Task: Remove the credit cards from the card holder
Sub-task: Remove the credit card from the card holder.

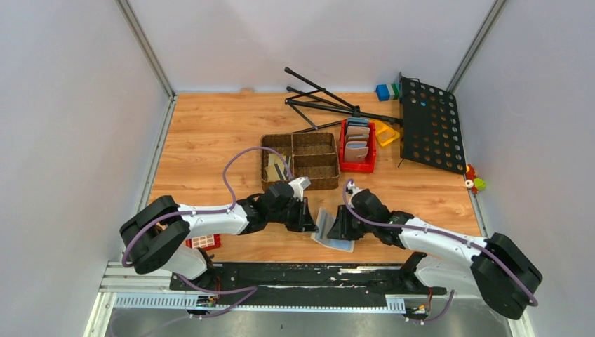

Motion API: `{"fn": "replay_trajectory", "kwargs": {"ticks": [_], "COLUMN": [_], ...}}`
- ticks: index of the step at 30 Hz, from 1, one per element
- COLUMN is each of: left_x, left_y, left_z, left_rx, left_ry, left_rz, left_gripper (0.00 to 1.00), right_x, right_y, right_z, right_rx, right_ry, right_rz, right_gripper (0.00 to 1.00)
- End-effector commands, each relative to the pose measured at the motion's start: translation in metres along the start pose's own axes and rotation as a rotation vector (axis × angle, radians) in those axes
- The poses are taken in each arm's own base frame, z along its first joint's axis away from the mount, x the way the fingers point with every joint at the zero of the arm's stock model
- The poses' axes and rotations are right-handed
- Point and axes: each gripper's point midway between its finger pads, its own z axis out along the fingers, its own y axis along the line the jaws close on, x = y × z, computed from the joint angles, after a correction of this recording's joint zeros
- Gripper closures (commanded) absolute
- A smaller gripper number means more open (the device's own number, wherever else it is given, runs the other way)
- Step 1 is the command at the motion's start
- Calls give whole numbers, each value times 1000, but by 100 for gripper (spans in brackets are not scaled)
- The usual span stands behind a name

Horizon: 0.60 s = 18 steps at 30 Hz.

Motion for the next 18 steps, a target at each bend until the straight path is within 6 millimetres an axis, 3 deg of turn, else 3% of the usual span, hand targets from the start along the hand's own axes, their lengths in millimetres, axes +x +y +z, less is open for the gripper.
{"fn": "replay_trajectory", "kwargs": {"ticks": [1,5,12,18], "left_x": [-5,-7,-8,-7], "left_y": [-2,-5,-20,-29], "left_z": [-2,-4,-3,-3], "left_rx": [-25,-10,81,142], "left_ry": [-11,-23,-36,-45], "left_rz": [36,33,10,-7], "left_gripper": [100,100,100,100], "right_x": [-11,-15,-11,-7], "right_y": [16,27,28,32], "right_z": [-17,-26,-22,-13], "right_rx": [-75,-141,-141,-167], "right_ry": [-71,-114,-79,-47], "right_rz": [-10,26,58,100], "right_gripper": [63,39,16,17]}}
